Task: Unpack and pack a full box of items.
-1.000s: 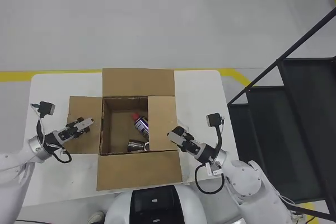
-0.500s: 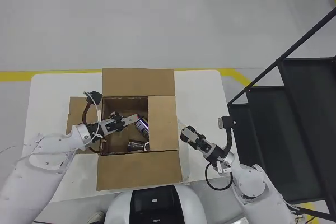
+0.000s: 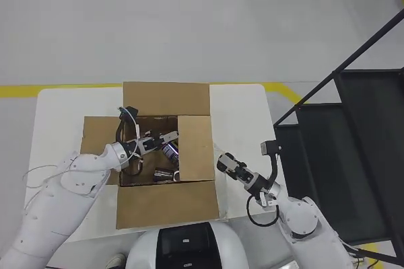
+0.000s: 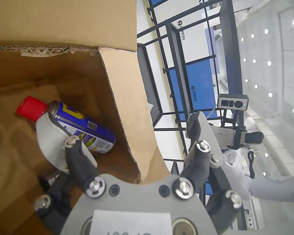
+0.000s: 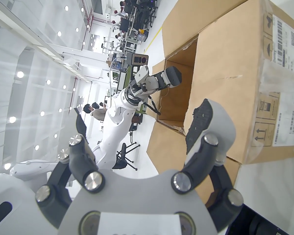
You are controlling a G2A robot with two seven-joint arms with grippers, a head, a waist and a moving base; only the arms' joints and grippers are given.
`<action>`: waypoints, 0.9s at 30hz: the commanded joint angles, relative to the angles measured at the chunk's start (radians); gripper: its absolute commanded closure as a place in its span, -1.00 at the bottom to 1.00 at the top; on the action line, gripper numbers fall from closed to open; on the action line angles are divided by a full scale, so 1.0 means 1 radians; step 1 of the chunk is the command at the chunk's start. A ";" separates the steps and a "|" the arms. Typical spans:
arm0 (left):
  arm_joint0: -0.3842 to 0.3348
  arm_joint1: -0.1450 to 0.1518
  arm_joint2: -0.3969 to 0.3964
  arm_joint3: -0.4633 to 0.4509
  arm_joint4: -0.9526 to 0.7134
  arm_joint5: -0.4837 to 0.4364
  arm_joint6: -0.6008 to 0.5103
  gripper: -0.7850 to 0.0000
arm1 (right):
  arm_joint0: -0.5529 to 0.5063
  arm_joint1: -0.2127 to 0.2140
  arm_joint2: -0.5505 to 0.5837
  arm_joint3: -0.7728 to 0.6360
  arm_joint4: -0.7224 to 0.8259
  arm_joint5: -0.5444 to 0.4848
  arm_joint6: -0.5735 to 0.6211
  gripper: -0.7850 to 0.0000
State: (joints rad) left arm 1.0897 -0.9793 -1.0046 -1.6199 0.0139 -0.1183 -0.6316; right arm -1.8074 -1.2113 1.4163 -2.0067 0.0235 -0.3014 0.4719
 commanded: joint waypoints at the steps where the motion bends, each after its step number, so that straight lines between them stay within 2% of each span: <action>1: 0.000 0.001 -0.004 0.006 0.007 0.004 0.007 -1.00 | 0.000 0.000 0.000 0.000 0.000 0.000 0.000 -1.00; 5: -0.013 -0.004 -0.009 0.049 0.016 0.013 0.016 -1.00 | 0.011 0.000 -0.015 -0.005 -0.018 0.014 0.000 -1.00; 7: -0.037 -0.016 0.020 0.069 -0.007 -0.011 0.002 -1.00 | 0.012 0.001 -0.027 -0.014 -0.032 0.020 0.004 -1.00; 10: -0.077 -0.035 0.074 0.097 0.046 0.003 0.042 -1.00 | 0.004 0.003 -0.036 -0.028 -0.048 0.025 0.014 -1.00; 14: -0.139 -0.078 0.174 0.145 0.017 -0.006 0.049 -1.00 | -0.016 0.007 -0.044 -0.051 -0.073 0.029 0.034 -1.00; 19: -0.208 -0.127 0.261 0.226 -0.048 -0.034 0.030 -1.00 | -0.030 0.011 -0.045 -0.066 -0.075 0.029 0.050 -1.00; 23: -0.239 -0.153 0.290 0.260 -0.067 -0.074 0.045 -1.00 | -0.037 0.013 -0.041 -0.071 -0.067 0.024 0.047 -1.00; 27: -0.238 -0.158 0.271 0.247 -0.073 -0.134 0.073 -1.00 | -0.050 0.017 -0.042 -0.083 -0.062 0.015 0.059 -1.00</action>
State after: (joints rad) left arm 0.8476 -1.1383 -0.7251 -1.3647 -0.0537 -0.2375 -0.5636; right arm -1.8544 -1.1952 1.3756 -2.0859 -0.0399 -0.2846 0.5260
